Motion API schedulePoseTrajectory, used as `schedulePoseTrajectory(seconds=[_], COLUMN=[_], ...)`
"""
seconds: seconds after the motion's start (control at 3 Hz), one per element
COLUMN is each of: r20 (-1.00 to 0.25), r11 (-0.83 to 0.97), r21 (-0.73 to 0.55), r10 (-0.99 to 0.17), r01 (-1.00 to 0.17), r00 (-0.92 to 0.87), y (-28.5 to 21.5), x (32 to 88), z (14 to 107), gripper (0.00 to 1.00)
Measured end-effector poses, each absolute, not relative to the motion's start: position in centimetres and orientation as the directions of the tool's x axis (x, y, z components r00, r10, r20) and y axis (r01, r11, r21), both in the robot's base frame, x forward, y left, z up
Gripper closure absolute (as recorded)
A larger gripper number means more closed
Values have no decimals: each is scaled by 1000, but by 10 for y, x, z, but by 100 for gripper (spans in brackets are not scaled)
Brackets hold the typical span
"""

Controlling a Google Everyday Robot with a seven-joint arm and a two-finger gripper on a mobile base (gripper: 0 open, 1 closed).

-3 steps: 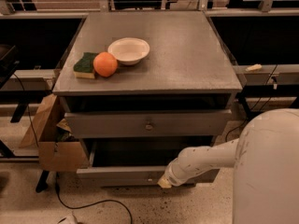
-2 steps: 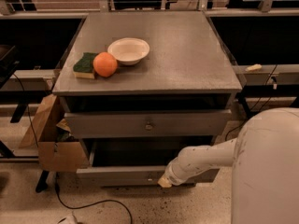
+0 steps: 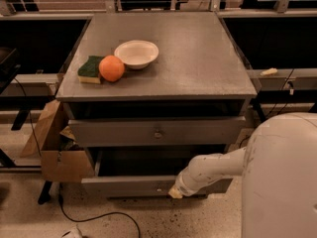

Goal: Close middle drawer

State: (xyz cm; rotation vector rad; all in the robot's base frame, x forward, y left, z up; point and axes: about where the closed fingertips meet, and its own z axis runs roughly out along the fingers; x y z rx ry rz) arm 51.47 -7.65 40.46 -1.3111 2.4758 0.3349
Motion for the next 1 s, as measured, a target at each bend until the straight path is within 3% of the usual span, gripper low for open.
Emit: schedulePoseTrajectory(seconds=[0.33, 1.0], r20=[-387, -387], r11=[549, 549], r21=[39, 38], r10=[-762, -762], r01=[-835, -835], r00=[-519, -519], y=[-78, -76], x=[519, 505], z=[406, 406], gripper=[5, 0])
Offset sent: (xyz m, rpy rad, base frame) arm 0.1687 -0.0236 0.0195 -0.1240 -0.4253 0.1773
